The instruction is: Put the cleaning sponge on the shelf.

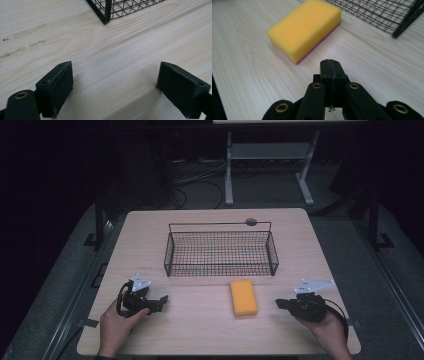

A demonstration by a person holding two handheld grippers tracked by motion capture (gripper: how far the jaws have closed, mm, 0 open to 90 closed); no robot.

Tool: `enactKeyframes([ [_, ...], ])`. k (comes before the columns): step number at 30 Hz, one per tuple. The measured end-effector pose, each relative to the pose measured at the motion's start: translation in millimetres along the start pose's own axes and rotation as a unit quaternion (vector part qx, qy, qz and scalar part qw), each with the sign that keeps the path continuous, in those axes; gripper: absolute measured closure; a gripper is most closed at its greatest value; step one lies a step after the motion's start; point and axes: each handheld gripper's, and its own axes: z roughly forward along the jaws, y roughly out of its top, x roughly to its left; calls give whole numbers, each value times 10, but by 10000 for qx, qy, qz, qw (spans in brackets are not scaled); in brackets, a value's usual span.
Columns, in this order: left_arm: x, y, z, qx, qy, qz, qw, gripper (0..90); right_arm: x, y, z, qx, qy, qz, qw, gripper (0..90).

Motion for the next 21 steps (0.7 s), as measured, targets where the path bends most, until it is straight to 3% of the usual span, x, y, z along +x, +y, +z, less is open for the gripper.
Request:
enactKeyframes([
  [4, 0, 0, 0, 0, 0, 0, 10000, 125, 36, 52, 45, -34, 240, 10, 9997, 899],
  [21, 0, 0, 0, 0, 1, 1, 10000, 126, 288, 175, 224, 52, 735, -258, 9969, 899],
])
